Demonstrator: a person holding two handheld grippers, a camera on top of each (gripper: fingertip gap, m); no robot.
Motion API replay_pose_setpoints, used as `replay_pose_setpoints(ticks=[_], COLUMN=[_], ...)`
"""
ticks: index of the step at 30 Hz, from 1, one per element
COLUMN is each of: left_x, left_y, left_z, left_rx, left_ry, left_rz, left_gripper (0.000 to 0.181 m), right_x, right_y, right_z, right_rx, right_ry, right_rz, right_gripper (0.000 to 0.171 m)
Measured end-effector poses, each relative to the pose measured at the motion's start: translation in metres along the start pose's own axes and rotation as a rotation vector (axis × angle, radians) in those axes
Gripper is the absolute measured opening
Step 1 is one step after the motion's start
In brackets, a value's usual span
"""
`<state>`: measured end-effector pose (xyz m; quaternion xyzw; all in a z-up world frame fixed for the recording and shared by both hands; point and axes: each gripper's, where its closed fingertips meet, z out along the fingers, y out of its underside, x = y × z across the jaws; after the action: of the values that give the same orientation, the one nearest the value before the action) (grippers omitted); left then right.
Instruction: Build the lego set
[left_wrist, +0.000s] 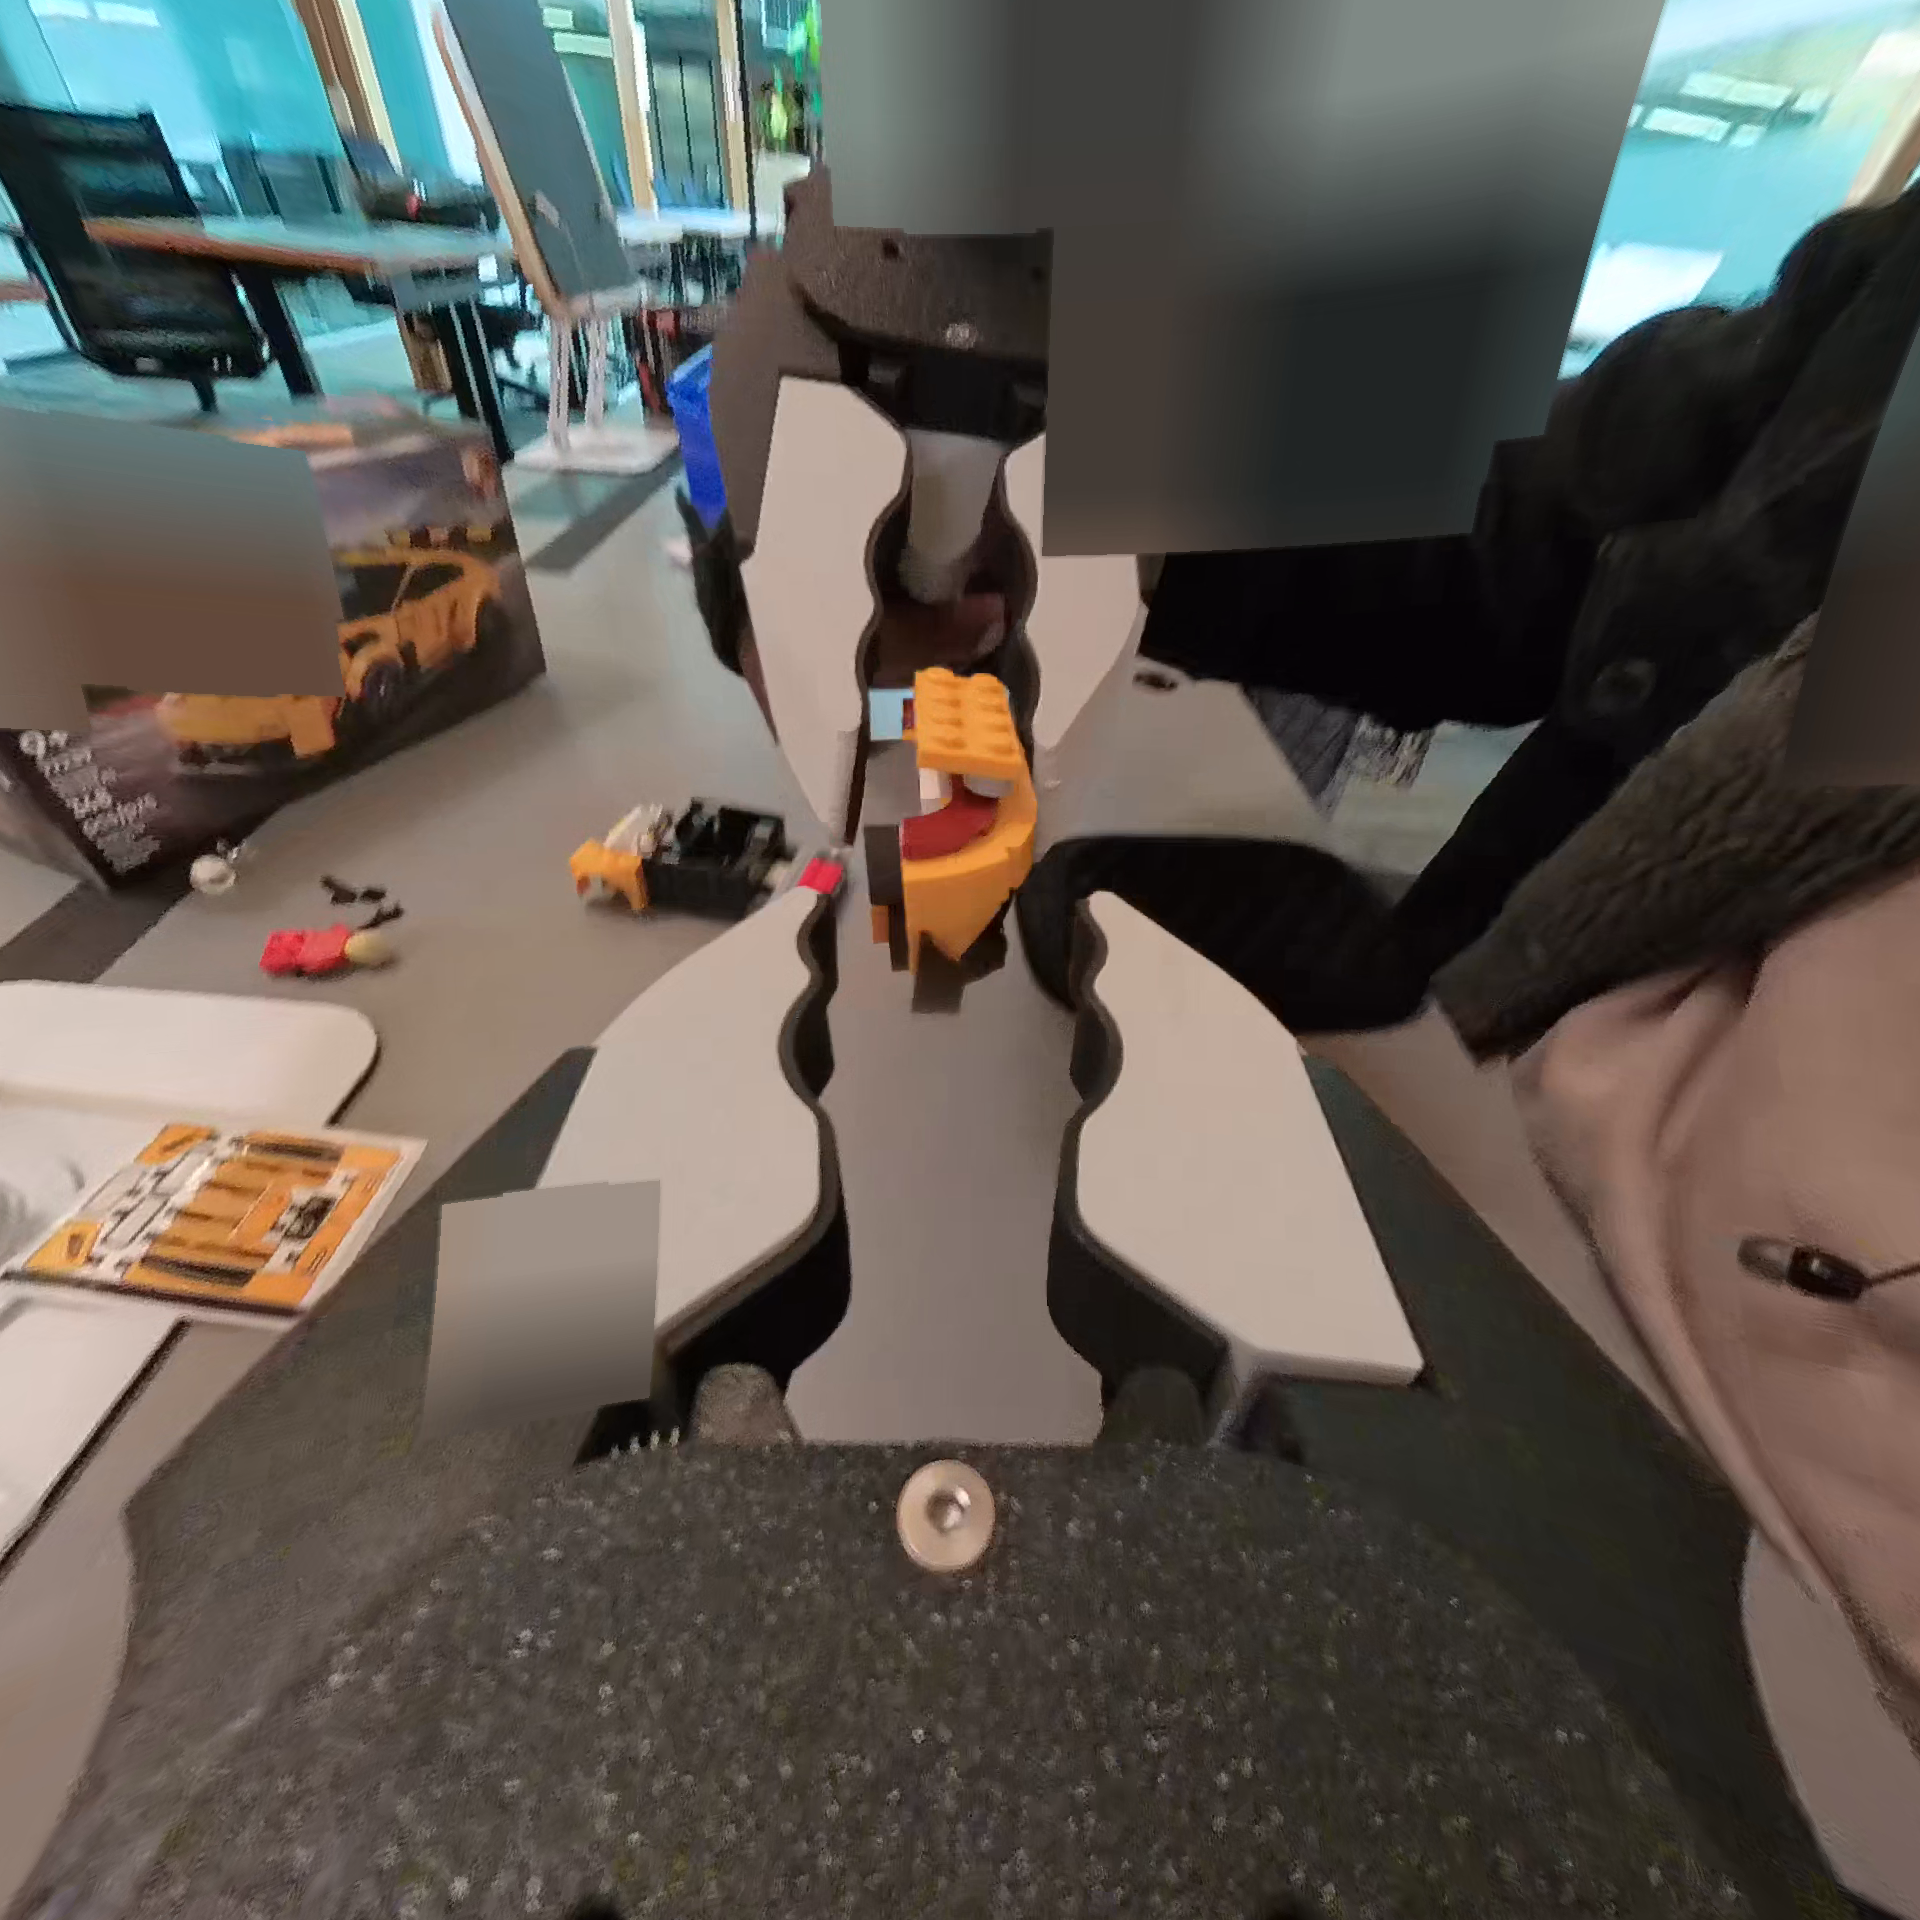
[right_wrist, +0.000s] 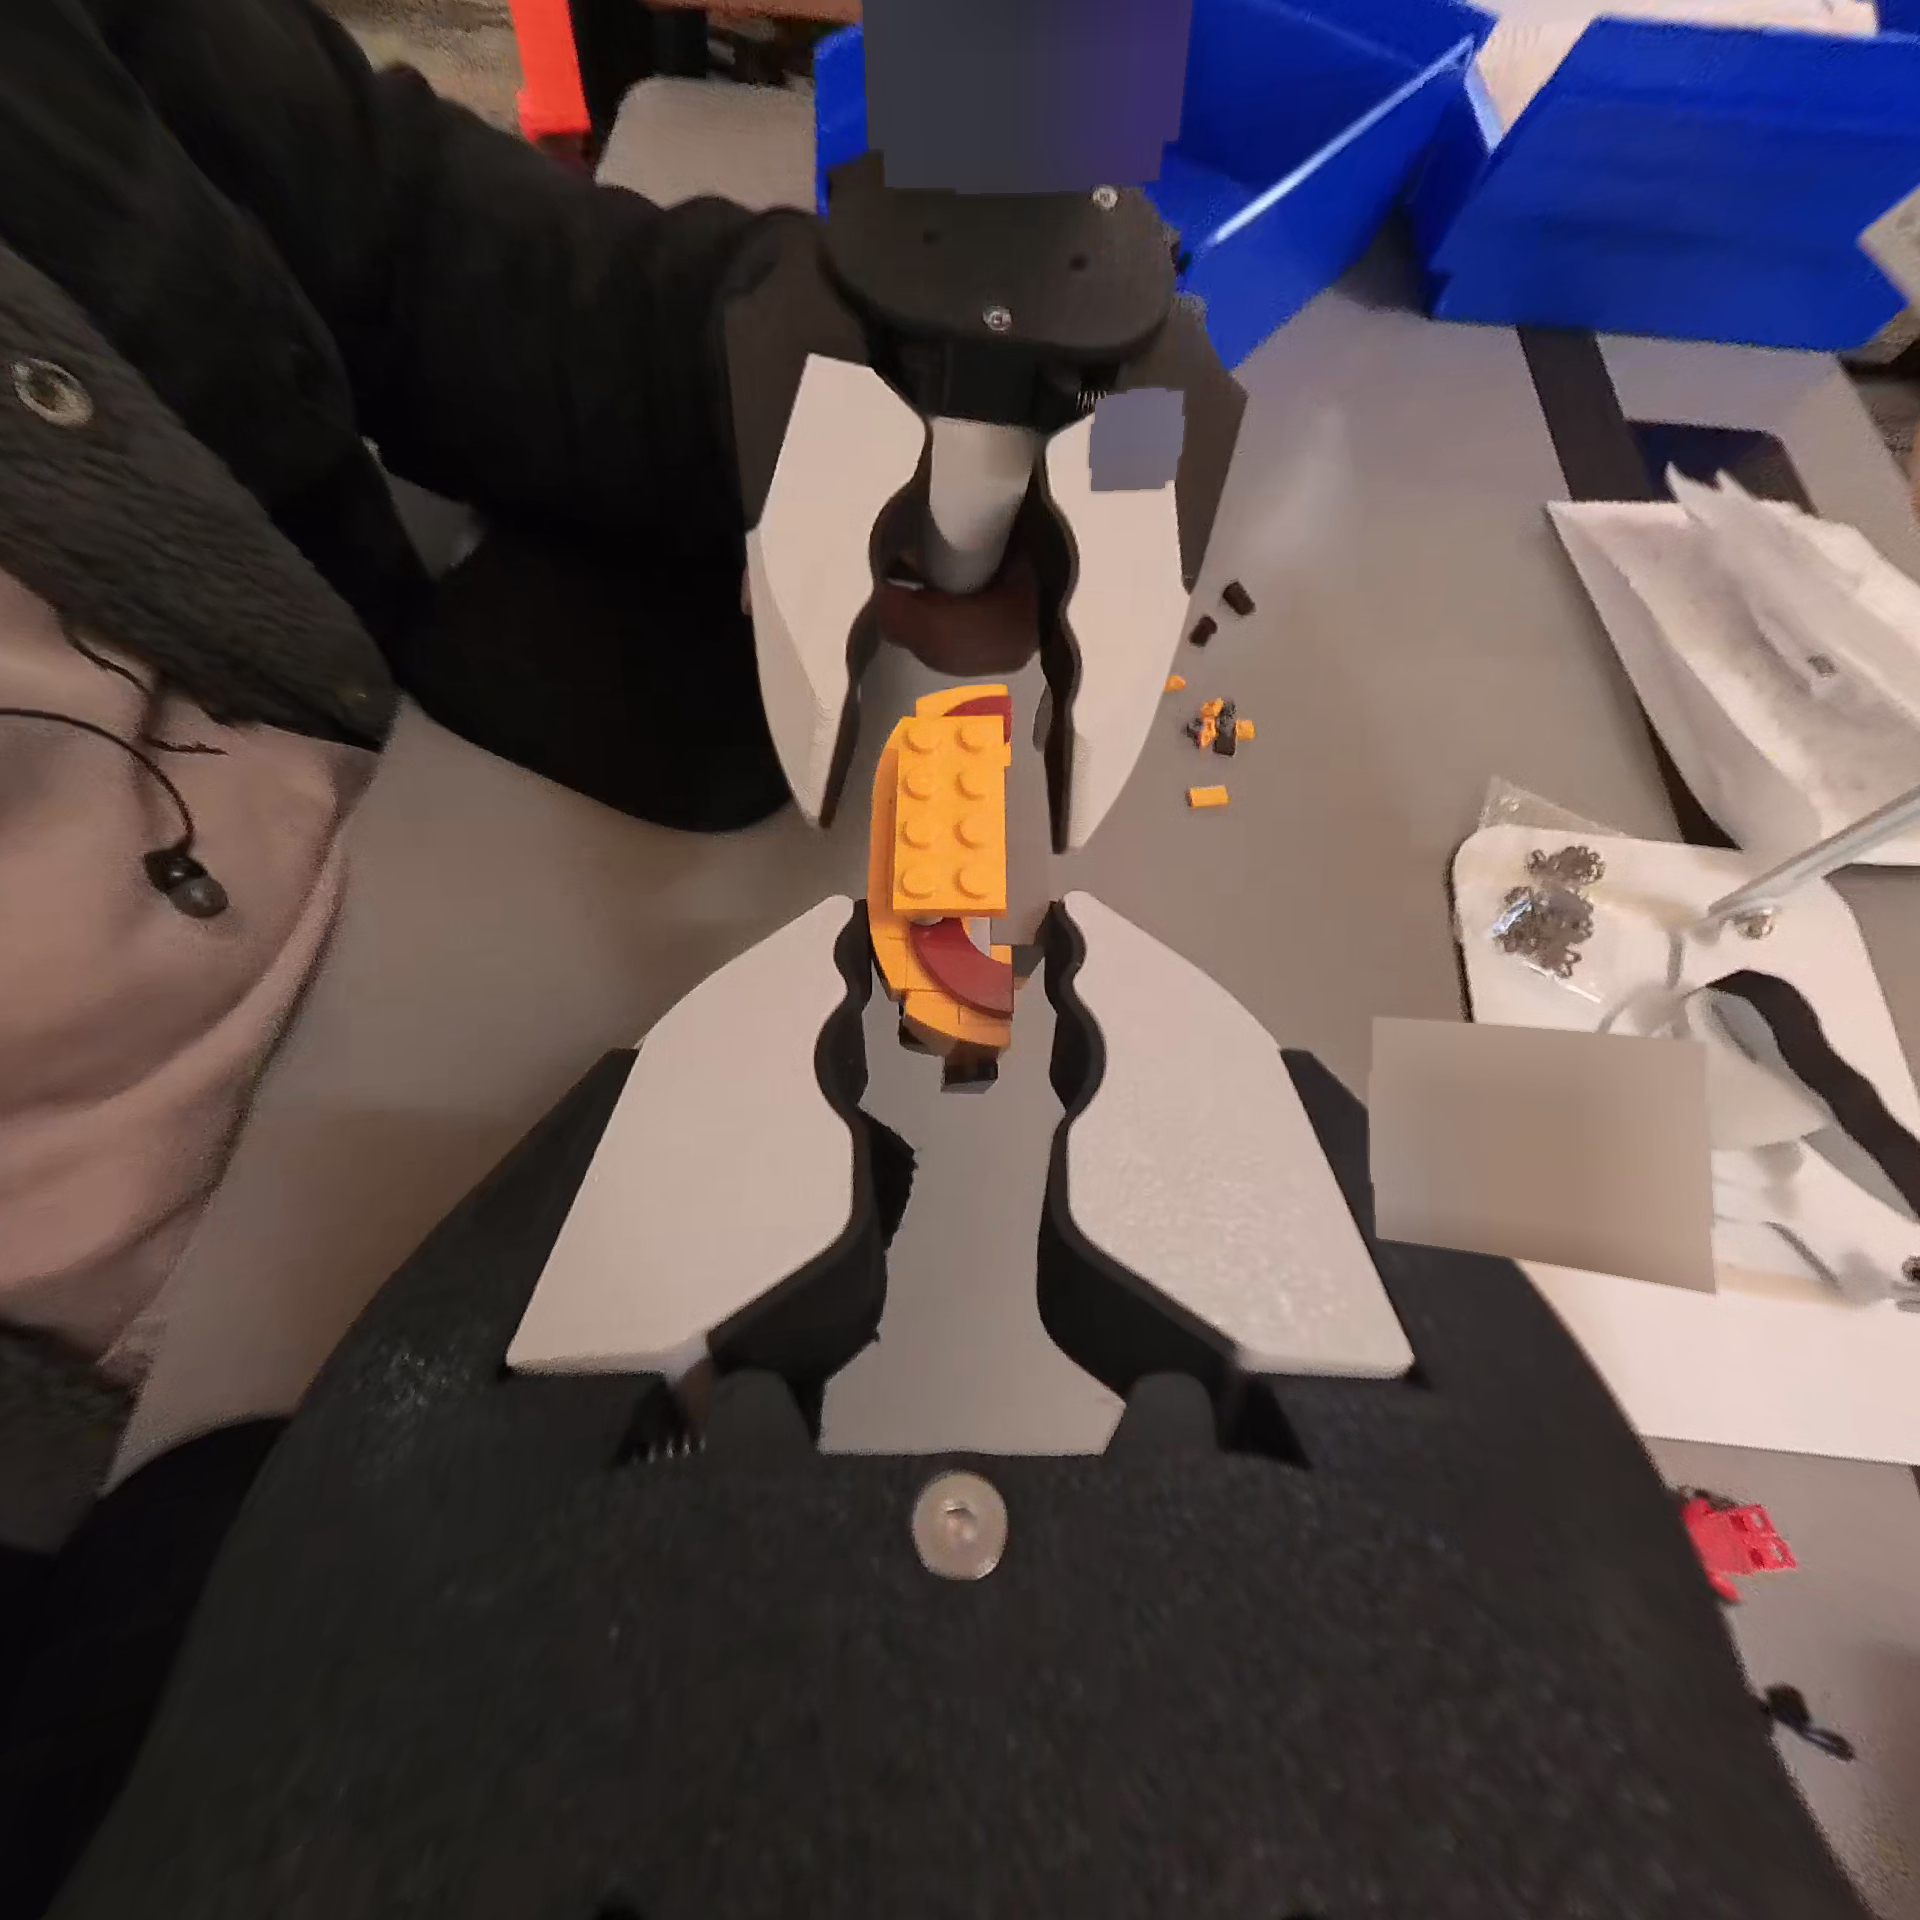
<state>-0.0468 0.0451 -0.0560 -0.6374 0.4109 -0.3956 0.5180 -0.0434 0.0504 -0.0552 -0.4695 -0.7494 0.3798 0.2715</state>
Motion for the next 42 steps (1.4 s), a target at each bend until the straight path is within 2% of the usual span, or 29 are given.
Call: replay_pose_setpoints(ticks=[7, 16, 24, 30, 36, 42], left_x=[0.015, 0.014, 0.012, 0.006, 0.003, 0.004], left_y=[-0.034, -0.03, -0.033, -0.034, -0.032, -0.029], left_z=[-0.005, -0.002, 0.0, -0.003, -0.001, 0.001], left_rx=[0.098, 0.093, 0.208, 0.237, 0.217, 0.191], left_ry=[-0.012, -0.022, -0.011, -0.04, -0.069, -0.079], left_rz=[0.011, 0.006, -0.031, -0.045, -0.042, -0.03], left_gripper=[0.033, 0.029, 0.029, 0.029, 0.029, 0.029], right_x=[-0.011, -0.012, -0.009, -0.001, 0.001, 0.0], right_y=[-0.024, -0.018, -0.018, -0.025, -0.038, -0.036], right_z=[-0.01, -0.007, -0.009, -0.022, -0.028, -0.018], right_rx=[0.003, -0.038, -0.046, -0.053, -0.088, -0.164], right_ry=[-0.048, -0.059, -0.049, 0.029, 0.058, 0.026], right_rz=[0.01, 0.036, 0.038, -0.017, -0.081, -0.092], right_gripper=[0.032, 0.032, 0.032, 0.039, 0.032, 0.027])
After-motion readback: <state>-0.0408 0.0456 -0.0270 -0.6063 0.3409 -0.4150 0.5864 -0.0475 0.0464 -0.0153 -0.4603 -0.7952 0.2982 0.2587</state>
